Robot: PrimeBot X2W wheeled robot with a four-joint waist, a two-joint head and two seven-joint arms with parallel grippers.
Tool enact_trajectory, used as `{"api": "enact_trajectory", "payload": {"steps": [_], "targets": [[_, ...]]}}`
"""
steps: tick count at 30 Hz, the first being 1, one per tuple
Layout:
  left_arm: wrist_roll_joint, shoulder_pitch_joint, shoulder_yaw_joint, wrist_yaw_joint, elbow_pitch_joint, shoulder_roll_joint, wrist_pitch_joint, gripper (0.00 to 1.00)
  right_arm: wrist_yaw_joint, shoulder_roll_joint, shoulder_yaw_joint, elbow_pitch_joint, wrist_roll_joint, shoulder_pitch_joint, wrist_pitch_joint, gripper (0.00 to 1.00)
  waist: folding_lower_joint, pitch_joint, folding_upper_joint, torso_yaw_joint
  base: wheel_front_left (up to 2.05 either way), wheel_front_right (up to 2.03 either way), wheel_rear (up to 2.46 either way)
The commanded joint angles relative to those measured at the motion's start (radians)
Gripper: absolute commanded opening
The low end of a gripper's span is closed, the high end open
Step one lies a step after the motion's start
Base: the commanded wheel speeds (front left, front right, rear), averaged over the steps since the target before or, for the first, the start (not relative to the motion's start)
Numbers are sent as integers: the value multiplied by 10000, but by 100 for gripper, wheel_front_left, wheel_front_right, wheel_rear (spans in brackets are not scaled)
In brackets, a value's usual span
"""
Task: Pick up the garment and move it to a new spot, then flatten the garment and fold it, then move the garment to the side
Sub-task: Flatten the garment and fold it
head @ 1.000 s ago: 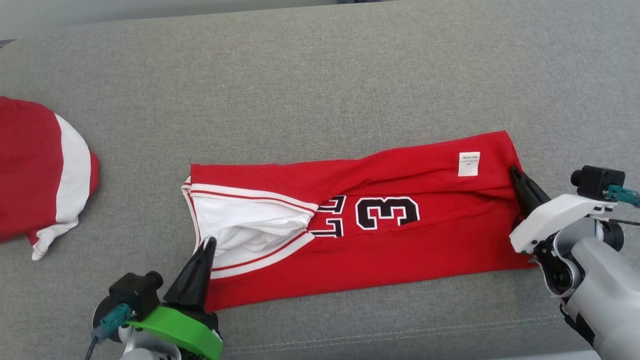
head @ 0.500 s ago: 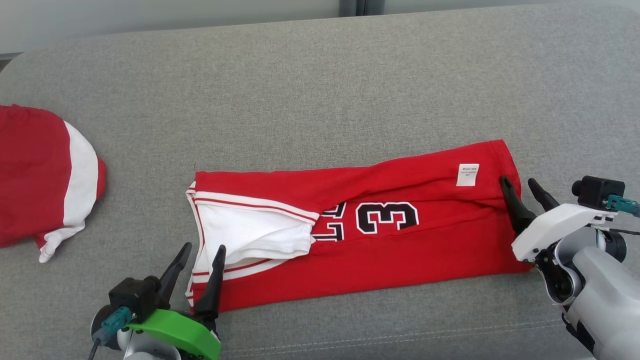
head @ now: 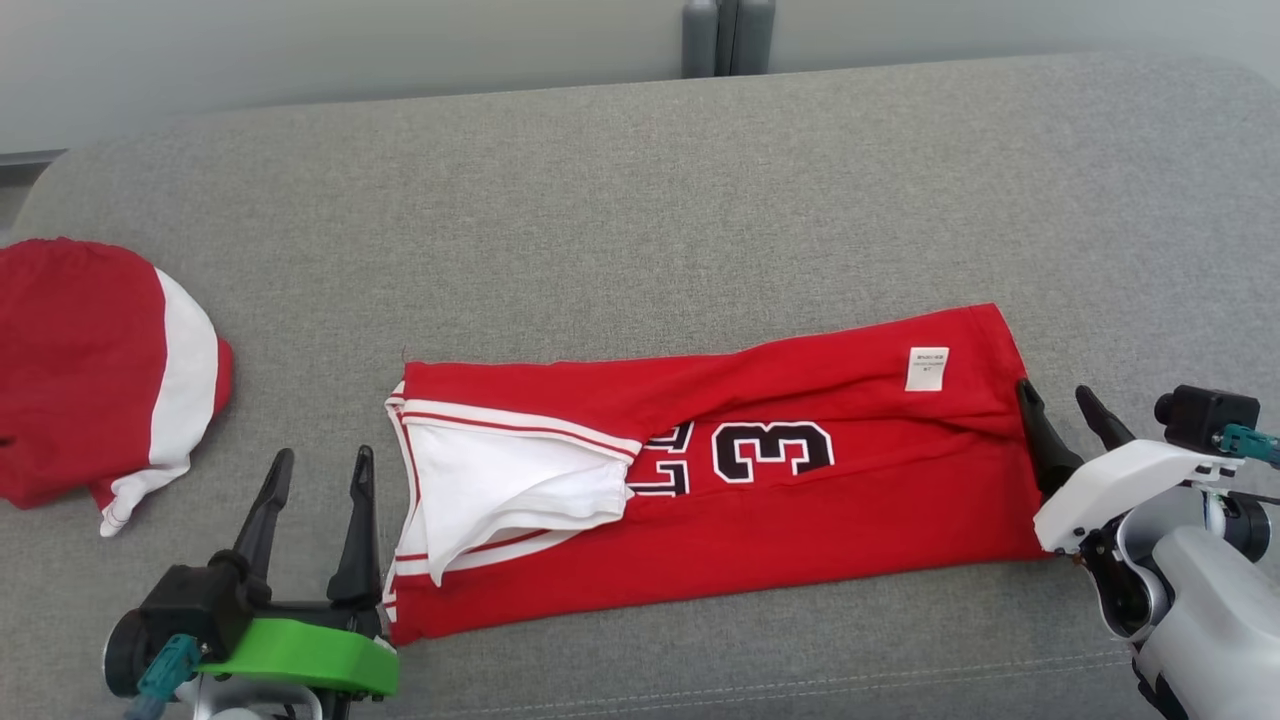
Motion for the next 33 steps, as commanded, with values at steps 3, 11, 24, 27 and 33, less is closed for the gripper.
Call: {"api": "enact_trajectory", "payload": {"steps": [3, 11, 24, 27, 33], "targets": [[505, 276, 509, 70, -365, -234, -27, 100, -7, 107, -233, 193, -281, 125, -26, 100, 1, -115, 0, 35, 0, 0, 0], [1170, 558, 1300, 83, -785, -674, -15, 100, -7, 367, -624, 957, -817, -218, -26, 100, 1, -190, 0, 236, 0, 0, 0], [1354, 457, 1404, -51, -728, -807, -15, 100, -7, 834, -761, 3026, -1233, -1053, 258, 100, 1, -64, 0, 722, 0, 0, 0], [1368, 418, 1420, -58, -717, -815, -15, 100, -7, 953, -712, 3356, -1203, -1187, 392, 100, 1, 19, 0, 780, 0, 0, 0], [1285, 303, 1415, -65, -682, -818, -15, 100, -7, 1073, -640, 3467, -1144, -1294, 311, 0, 1, 123, 0, 818, 0, 0, 0]]}}
